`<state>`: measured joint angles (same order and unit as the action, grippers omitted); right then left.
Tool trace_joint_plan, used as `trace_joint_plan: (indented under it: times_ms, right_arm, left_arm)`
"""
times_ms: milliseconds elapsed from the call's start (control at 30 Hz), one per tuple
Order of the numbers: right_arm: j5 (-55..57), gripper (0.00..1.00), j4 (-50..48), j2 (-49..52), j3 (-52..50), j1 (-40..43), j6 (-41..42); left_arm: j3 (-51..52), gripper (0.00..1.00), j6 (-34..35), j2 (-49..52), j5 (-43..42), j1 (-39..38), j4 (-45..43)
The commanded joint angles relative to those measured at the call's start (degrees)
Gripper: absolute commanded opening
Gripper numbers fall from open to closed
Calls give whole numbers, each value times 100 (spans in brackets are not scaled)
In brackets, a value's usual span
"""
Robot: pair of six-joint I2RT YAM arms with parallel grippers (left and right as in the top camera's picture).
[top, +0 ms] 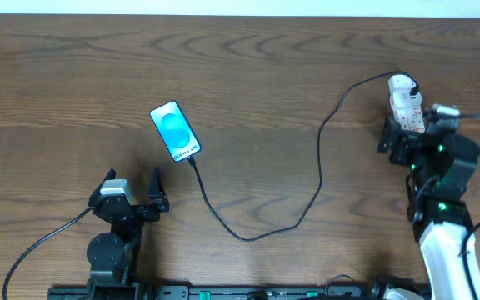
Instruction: Plug charger to phone and switch on socket
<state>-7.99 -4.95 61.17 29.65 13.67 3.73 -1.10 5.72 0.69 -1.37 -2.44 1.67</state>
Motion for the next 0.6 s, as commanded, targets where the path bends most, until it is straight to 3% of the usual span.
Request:
trace_joint_plan:
  times_ms: [0,567]
  right_arm:
    - [-4,99,-26,-420,-299,-28,52]
    - [-92,99,-664,-1882,-1648,-157,42]
  left_arm:
    - [87,93,-59,-46,76,24,238]
    - [87,93,-59,-46,76,24,238]
